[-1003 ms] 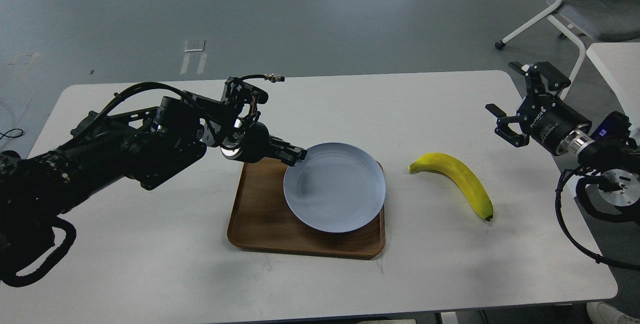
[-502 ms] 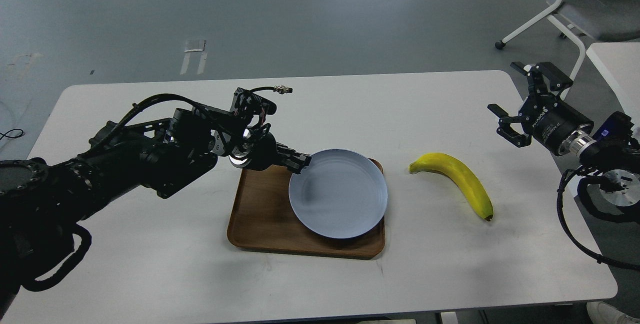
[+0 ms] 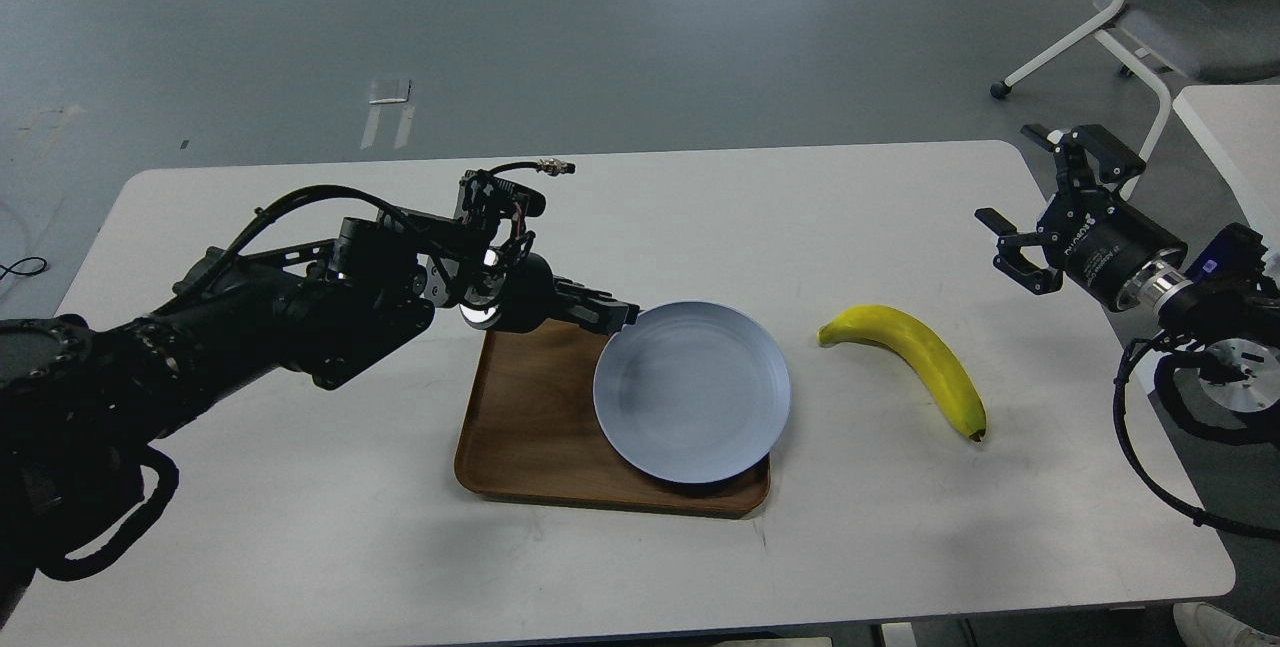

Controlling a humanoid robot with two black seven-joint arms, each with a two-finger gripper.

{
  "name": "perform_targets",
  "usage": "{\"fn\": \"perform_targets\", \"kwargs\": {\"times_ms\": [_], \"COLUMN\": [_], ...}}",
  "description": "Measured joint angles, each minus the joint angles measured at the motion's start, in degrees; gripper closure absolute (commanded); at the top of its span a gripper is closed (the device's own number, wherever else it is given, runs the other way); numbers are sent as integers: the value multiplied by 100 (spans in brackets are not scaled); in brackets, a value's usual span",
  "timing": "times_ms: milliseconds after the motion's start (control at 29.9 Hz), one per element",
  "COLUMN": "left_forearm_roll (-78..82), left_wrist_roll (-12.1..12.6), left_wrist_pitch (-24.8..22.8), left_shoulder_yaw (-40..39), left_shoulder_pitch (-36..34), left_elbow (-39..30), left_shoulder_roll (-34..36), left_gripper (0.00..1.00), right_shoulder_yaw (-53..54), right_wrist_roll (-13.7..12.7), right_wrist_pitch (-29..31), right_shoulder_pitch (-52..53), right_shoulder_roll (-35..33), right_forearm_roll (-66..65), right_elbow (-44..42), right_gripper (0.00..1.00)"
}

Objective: Place banana on plate with both arms
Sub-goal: 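Release the plate and raise the left gripper away, then reach the right gripper down to the yellow banana and grasp it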

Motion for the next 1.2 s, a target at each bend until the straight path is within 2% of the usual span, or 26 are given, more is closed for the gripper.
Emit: {"fn": "perform_targets", "kwargs": {"times_ms": [268,435,602,769,1070,1204], "left_forearm_roll": [-4351,-6706,-7183,-7207,-7209,-7212], "left_wrist_roll": [0,1,1,1,1,1], "left_wrist_pitch": [-75,-391,-486,-493,-493,-493], "left_shoulder_yaw": [-25,-162,-1115,-2000,-2163,-2173], "left_shoulder_pitch": [-198,167,1077,1777,1931,1922], "left_elbow": [-33,-31,-28,-14,-27,-34], "left_shoulder_roll": [736,1344,1729,1719,1673,1679], "left_gripper": [1,1,1,1,1,1], "right_shoulder_yaw": [12,-2,-28,-33,-116,-541], "right_wrist_roll": [0,0,0,0,0,0], "right_wrist_pitch": [0,0,0,0,2,2], "right_shoulder_pitch": [-6,-7,30,183,1049,1612], "right_shoulder_roll": [-61,-66,-105,-285,-582,-491], "right_forearm_roll": [0,-7,-358,-1792,-5243,-6677], "right_elbow": [0,-5,-33,-20,257,290], "right_gripper": [0,0,0,0,0,0]}}
